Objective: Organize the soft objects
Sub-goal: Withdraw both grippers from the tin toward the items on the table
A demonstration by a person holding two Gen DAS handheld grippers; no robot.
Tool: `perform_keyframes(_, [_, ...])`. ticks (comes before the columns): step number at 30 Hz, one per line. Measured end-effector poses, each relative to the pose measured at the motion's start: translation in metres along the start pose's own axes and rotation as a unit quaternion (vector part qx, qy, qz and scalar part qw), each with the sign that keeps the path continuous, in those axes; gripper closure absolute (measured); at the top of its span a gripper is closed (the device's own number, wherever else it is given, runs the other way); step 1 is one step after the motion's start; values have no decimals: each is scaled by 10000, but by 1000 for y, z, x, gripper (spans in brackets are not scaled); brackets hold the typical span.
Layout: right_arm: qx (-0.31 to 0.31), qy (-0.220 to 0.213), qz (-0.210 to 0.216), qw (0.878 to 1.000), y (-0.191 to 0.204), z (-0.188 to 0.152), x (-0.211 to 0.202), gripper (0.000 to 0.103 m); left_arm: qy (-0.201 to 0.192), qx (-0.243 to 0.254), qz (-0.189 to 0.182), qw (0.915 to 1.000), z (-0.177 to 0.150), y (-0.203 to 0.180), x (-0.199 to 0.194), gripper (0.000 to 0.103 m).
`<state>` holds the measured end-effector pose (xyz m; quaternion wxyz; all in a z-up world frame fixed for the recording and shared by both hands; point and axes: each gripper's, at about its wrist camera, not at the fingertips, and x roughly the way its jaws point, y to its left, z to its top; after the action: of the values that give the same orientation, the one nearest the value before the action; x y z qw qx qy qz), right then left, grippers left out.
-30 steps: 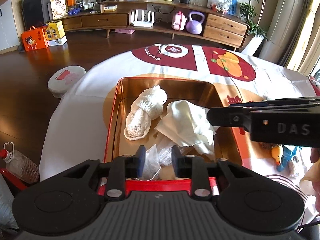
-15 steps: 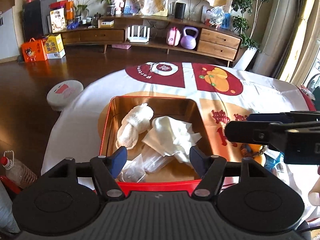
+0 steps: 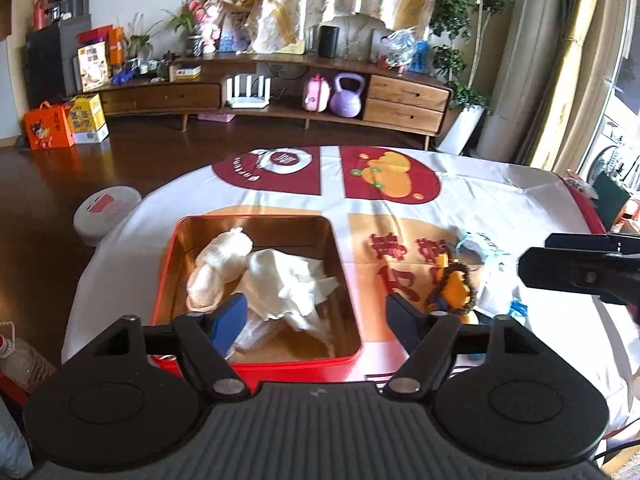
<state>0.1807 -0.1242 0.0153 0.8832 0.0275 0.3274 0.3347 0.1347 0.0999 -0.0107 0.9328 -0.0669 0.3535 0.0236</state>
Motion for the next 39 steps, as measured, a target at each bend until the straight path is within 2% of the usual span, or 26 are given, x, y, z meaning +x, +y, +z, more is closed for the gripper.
perform_keyframes(6, [173, -44, -251, 9995, -29, -12, -22, 1, -191, 73, -117, 9997, -1, -22, -4, 19])
perform_keyframes(22, [379, 171, -814, 9958, -95, -51, -46, 0, 52, 225, -520, 9984, -9, -84, 26, 19])
perform_keyframes(29, [174, 257, -851, 9959, -113, -56, -41, 0, 204, 448, -633, 9968, -10, -106, 53, 19])
perform_keyframes(39, [-118, 630, -844, 9944, -133, -70, -12, 4, 515, 839, -732, 9924, -21, -134, 103, 19])
